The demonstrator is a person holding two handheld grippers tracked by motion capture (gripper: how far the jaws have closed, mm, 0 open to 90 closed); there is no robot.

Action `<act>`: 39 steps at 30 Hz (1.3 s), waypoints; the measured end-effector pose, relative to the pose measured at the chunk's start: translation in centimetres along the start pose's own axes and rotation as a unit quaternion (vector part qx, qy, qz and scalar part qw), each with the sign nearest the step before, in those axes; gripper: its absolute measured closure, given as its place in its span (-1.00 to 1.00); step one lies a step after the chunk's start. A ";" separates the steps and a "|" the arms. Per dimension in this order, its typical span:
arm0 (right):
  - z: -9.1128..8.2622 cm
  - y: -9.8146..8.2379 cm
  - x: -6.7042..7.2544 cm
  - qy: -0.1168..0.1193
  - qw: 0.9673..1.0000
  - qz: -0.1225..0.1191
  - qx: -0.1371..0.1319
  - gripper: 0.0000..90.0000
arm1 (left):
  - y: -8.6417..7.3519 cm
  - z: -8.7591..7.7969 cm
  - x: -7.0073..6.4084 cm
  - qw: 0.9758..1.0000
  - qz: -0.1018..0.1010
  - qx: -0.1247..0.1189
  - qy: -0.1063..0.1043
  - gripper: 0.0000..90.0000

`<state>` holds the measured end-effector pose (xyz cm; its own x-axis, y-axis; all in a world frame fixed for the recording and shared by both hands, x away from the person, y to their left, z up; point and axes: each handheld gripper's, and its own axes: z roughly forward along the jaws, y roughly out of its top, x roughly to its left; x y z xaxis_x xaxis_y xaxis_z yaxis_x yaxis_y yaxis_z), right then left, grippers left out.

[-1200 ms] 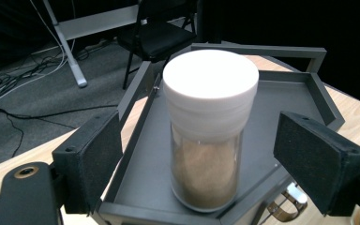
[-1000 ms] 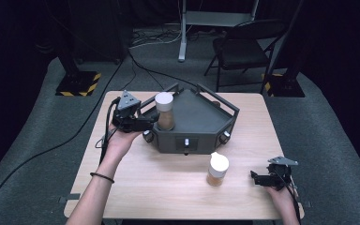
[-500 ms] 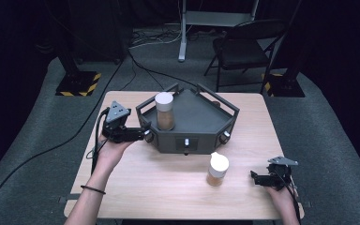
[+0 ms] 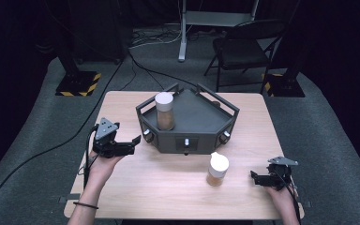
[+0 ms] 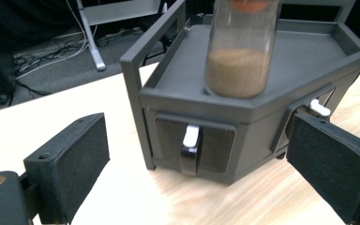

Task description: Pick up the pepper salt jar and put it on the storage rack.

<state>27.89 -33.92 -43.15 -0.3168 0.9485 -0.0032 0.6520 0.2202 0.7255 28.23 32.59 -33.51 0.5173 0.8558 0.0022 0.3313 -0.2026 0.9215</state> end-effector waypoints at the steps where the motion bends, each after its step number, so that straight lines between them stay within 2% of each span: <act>1: 0.0 0.0 0.0 0.000 1.000 0.000 0.000 -1.00 | -0.3 -0.1 0.1 1.000 -0.002 0.001 0.002 -0.87; 8: 0.0 0.0 0.0 0.000 1.000 0.000 0.000 -1.00 | -2.6 -0.5 0.4 1.000 -0.014 0.005 0.009 -0.88; 11: 0.0 0.0 0.0 0.000 1.000 0.000 0.000 -1.00 | -3.5 -0.5 0.1 1.000 -0.009 0.013 0.018 -0.88; 18: 0.0 0.0 0.0 0.000 1.000 0.000 0.000 -1.00 | -5.5 -0.3 0.0 0.999 -0.009 0.029 0.024 -0.88; 24: 0.0 0.0 0.0 0.000 1.000 0.000 0.000 -1.00 | -7.9 -0.2 0.4 0.999 -0.031 0.029 0.023 -0.86; 26: 0.0 0.0 0.0 0.000 1.000 0.000 0.000 -1.00 | -8.2 -0.1 0.7 0.998 -0.033 0.040 0.025 -0.86; 30: 0.0 0.0 0.0 0.000 1.000 0.000 0.000 -1.00 | -9.0 0.1 0.9 0.998 -0.035 0.046 0.030 -0.86; 35: 0.0 0.0 0.0 0.000 1.000 0.001 0.000 -1.00 | -9.8 0.9 1.0 0.996 -0.037 0.070 0.043 -0.86; 37: 0.0 0.0 0.0 0.000 1.000 0.001 0.000 -1.00 | -10.1 1.0 1.4 0.996 -0.046 0.074 0.037 -0.86; 39: 0.0 0.0 0.0 0.000 1.000 0.001 0.000 -1.00 | -10.2 1.2 1.3 0.995 -0.045 0.078 0.040 -0.86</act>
<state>27.86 -33.91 -43.16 -0.3156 0.9489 -0.0029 0.6521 0.2191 0.7258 26.49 35.19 -43.38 0.4177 0.9077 -0.0408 0.4947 -0.1895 0.8482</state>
